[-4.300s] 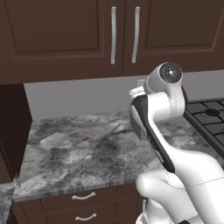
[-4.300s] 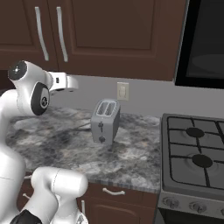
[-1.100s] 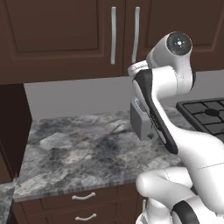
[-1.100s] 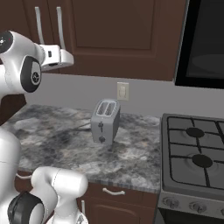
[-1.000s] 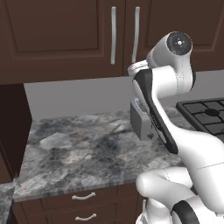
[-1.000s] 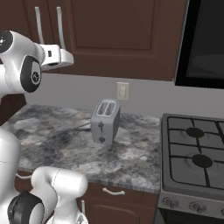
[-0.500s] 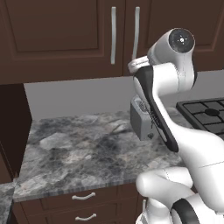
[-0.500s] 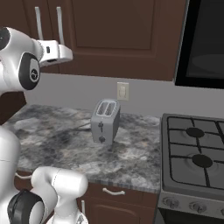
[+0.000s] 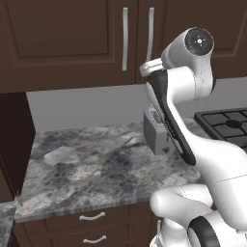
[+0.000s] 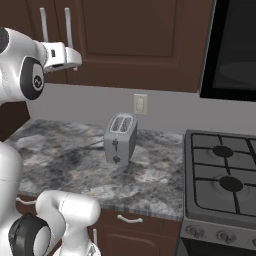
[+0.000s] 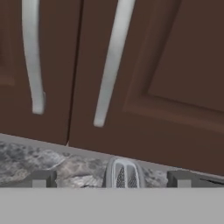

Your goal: Open the cabinet, pick the kettle from the cabinet, and place it in the sink.

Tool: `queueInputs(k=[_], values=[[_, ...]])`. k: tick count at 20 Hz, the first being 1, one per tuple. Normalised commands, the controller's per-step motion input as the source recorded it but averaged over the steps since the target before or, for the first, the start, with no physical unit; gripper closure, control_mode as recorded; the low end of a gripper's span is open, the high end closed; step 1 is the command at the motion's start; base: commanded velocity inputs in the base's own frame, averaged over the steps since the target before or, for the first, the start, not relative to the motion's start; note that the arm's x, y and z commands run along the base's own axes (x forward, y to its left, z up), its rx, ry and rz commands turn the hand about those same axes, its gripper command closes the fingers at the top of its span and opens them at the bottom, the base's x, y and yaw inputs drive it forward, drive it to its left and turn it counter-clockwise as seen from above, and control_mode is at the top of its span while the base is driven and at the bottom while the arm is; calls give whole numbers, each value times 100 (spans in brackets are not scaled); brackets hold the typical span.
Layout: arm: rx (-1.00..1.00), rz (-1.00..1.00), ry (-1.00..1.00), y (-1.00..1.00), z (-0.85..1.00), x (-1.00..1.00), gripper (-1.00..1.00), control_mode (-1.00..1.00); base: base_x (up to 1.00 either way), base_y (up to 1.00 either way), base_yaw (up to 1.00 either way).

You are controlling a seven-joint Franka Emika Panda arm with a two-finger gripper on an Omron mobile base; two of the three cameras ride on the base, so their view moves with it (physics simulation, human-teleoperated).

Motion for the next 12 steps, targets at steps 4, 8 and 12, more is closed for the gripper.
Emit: queueInputs(k=[4, 8, 12], values=[[0, 0, -8, 9, 10, 11, -100, -100, 0, 0, 0], [0, 0, -13, 5, 8, 14, -100, -100, 0, 0, 0], [0, 0, -16, 0, 5, 15, -100, -100, 0, 0, 0]])
